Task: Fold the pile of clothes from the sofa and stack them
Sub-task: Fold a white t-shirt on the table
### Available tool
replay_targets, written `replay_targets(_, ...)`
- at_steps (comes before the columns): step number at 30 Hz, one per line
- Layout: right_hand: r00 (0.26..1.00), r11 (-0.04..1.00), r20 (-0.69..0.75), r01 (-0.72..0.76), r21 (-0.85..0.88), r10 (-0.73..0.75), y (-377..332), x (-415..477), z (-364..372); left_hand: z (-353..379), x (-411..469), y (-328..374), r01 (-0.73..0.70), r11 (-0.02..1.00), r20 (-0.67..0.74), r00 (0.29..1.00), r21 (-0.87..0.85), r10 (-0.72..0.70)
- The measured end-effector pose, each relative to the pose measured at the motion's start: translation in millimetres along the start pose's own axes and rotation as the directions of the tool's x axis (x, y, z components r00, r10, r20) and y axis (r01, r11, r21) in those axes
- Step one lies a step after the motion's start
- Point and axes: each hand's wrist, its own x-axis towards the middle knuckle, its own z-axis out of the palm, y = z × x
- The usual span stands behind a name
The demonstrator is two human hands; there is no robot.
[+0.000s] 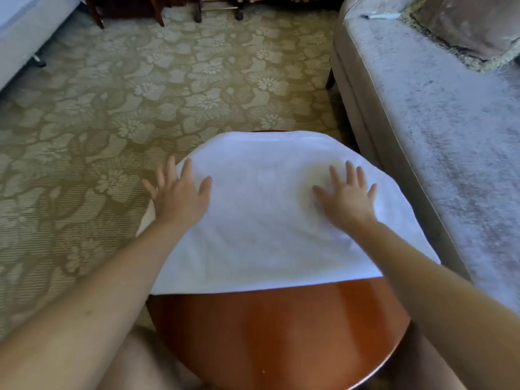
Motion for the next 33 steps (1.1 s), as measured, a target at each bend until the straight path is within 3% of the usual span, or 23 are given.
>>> replay_targets(4,1.0,0.995,0.016,0.004,-0.099,-0.003,12,-39,23,12,-48,-21,0.016,0.996,0.089,0.996,0.092,-0.024)
replay_targets(7,1.0,0.992,-0.011,0.021,-0.122,-0.022,19,-56,27,14,-71,-30,0.002,0.996,0.067,0.998,0.095,-0.008)
replay_targets(14,1.0,0.989,-0.022,0.016,-0.144,-0.02,36,-76,31,17,-96,-26,0.08,0.995,0.017,0.997,0.052,-0.081)
replay_targets(20,0.999,0.99,-0.047,0.019,-0.14,-0.026,37,-76,32,10,-97,-32,0.021,1.0,0.048,0.999,-0.018,-0.02)
replay_targets(24,0.998,0.991,-0.057,0.022,-0.132,-0.03,39,-76,33,8,-108,-34,0.152,0.988,-0.049,0.987,0.009,-0.151)
replay_targets(27,0.996,0.991,-0.073,0.035,-0.129,-0.045,40,-76,33,10,-111,-37,0.288,0.955,-0.046,0.955,-0.076,-0.291)
replay_targets(33,0.996,0.99,-0.075,0.036,-0.134,-0.047,40,-76,34,14,-117,-38,0.326,0.932,-0.142,0.927,-0.155,-0.348)
